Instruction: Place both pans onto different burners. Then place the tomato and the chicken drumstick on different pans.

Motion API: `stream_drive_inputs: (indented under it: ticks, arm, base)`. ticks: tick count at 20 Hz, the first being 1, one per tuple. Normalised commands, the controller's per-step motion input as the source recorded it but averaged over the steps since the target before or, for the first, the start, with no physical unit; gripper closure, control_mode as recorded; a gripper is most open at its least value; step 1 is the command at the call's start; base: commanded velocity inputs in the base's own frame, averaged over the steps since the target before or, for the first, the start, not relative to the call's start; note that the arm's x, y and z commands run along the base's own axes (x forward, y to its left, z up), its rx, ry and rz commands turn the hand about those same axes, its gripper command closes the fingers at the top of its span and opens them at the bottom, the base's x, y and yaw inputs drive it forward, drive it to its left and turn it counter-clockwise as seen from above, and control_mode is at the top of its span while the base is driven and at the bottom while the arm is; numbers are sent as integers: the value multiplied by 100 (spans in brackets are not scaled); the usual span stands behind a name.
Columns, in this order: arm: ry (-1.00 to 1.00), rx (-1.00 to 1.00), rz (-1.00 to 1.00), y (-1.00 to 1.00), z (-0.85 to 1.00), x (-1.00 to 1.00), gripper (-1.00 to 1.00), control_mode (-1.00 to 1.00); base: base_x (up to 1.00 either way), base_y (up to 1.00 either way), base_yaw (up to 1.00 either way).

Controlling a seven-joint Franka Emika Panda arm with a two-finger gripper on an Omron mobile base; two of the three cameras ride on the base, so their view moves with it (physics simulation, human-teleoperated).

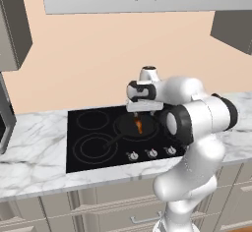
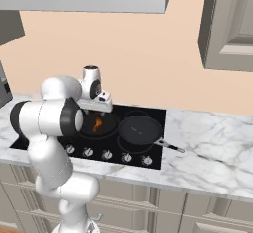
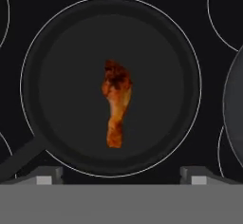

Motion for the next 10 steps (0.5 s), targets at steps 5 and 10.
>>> stream_drive_inputs:
  ticks: [5,10]
  arm:
    - [-5,0,0,0,71,-65,-100,-100]
    - [-1,0,0,-3,58,-67,-100,-100]
  base:
    - [0,0,0]
    - [0,0,0]
